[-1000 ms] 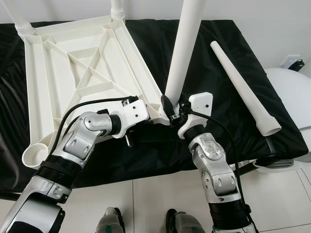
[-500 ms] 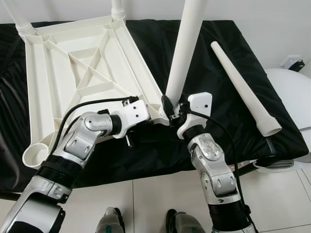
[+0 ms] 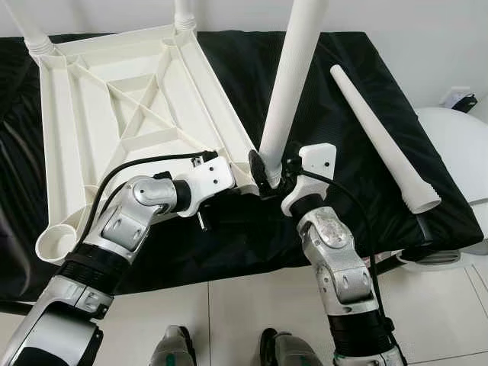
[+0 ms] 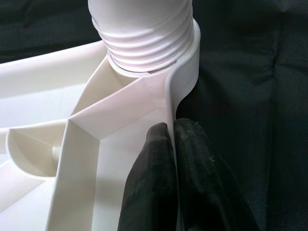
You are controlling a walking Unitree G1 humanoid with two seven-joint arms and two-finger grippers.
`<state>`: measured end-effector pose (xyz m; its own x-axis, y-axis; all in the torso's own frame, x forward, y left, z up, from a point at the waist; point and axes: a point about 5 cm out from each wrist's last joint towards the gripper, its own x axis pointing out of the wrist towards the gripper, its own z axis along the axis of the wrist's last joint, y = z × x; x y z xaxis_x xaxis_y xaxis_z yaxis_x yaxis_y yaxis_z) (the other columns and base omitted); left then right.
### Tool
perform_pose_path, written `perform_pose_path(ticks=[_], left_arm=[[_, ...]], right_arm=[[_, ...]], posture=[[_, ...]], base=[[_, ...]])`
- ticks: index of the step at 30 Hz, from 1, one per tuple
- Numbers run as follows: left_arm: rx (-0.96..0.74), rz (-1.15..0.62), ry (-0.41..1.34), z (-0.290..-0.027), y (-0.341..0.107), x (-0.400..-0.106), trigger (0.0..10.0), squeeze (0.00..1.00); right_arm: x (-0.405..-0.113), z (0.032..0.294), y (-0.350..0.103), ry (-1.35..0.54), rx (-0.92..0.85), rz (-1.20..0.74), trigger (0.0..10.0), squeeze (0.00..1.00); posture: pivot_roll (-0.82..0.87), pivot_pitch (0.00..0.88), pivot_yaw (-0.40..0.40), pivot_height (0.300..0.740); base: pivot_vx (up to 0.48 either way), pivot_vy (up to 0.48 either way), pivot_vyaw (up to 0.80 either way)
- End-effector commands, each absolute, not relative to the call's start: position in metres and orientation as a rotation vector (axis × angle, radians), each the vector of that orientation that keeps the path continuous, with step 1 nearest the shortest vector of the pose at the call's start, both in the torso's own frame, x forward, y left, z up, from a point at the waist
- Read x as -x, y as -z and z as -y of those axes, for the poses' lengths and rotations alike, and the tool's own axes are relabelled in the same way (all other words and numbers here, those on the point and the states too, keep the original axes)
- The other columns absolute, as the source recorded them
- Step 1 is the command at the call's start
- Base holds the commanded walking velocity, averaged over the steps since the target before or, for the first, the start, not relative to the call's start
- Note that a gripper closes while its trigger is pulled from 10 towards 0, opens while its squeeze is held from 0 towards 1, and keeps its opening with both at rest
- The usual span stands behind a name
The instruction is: Building children table
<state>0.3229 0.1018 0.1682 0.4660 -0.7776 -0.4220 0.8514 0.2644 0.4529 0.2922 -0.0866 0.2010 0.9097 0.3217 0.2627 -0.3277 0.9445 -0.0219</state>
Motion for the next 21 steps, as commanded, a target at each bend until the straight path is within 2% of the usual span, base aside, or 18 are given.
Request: perform_pose_path(ticks=[1, 11, 12, 13, 14, 21], left_arm=[[-0.680, -0.332, 1.141, -0.110, -0.125, -0.313, 10.0, 0.00], [-0.679, -0.331, 1.140, -0.110, -0.125, -0.314, 10.0, 0.00], [-0.678, -0.330, 1.139, -0.110, -0.126, -0.314, 10.0, 0.00], [-0.678, -0.330, 1.138, -0.110, -0.126, -0.314, 10.0, 0.00], [-0.678, -0.331, 1.138, -0.110, -0.126, -0.314, 10.0, 0.00], [-0.678, -0.332, 1.135, -0.111, -0.126, -0.314, 10.0, 0.00]], right_arm=[[-0.295, 0.090, -0.201, -0.353, -0.036, 0.273, 10.0, 1.00], [-0.306, 0.099, -0.208, -0.527, -0.032, 0.287, 10.0, 1.00], [-0.308, 0.100, -0.209, -0.560, -0.037, 0.291, 10.0, 0.61], [-0.310, 0.101, -0.210, -0.581, -0.043, 0.294, 10.0, 0.61], [-0.311, 0.101, -0.212, -0.639, -0.036, 0.300, 10.0, 0.00], [-0.314, 0.102, -0.211, -0.841, 0.007, 0.279, 10.0, 0.00]], posture=[[0.07, 0.182, -0.021, 0.740], [0.07, 0.190, -0.020, 0.740], [0.07, 0.192, -0.019, 0.740], [0.07, 0.192, -0.019, 0.740], [0.07, 0.195, -0.017, 0.740], [0.07, 0.198, -0.015, 0.740]], base=[[0.000, 0.000, 0.00], [0.000, 0.000, 0.00], [0.000, 0.000, 0.00], [0.000, 0.000, 0.00], [0.000, 0.000, 0.00], [0.000, 0.000, 0.00]])
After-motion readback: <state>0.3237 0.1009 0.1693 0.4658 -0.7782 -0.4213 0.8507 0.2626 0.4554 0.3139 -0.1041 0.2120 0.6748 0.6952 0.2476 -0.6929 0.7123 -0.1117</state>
